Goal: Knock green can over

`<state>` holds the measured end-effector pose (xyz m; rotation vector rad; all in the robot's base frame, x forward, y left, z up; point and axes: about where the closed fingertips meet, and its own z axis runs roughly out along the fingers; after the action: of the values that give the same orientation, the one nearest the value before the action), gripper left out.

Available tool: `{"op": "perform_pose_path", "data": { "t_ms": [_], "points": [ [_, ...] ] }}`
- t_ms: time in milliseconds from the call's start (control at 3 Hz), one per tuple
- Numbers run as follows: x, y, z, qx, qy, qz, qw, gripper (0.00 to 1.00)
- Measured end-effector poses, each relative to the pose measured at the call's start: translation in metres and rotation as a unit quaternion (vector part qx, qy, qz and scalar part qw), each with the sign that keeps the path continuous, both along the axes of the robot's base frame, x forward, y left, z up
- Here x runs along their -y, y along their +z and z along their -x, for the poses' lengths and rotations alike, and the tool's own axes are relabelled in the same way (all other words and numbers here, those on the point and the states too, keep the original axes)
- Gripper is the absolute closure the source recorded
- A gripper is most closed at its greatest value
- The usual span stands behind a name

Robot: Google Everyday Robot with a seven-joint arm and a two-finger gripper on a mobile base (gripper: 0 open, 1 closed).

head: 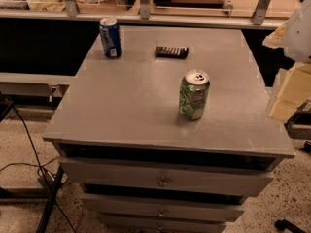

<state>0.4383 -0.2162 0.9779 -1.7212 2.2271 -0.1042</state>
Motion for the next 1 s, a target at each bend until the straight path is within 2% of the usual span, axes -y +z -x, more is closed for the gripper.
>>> {"op": "perform_pose_path", "data": {
  "t_ms": [333, 667, 1000],
  "points": [
    [0.000, 0.000, 0.000, 0.000, 0.000, 0.000, 1.0000, 0.00],
    [-0.004, -0.005, -0.003, 0.005, 0.010, -0.040, 0.9992, 0.00],
    [-0.001, -0.048, -0.026, 0.023, 0.036, -0.141, 0.9891, 0.00]
  ]
}}
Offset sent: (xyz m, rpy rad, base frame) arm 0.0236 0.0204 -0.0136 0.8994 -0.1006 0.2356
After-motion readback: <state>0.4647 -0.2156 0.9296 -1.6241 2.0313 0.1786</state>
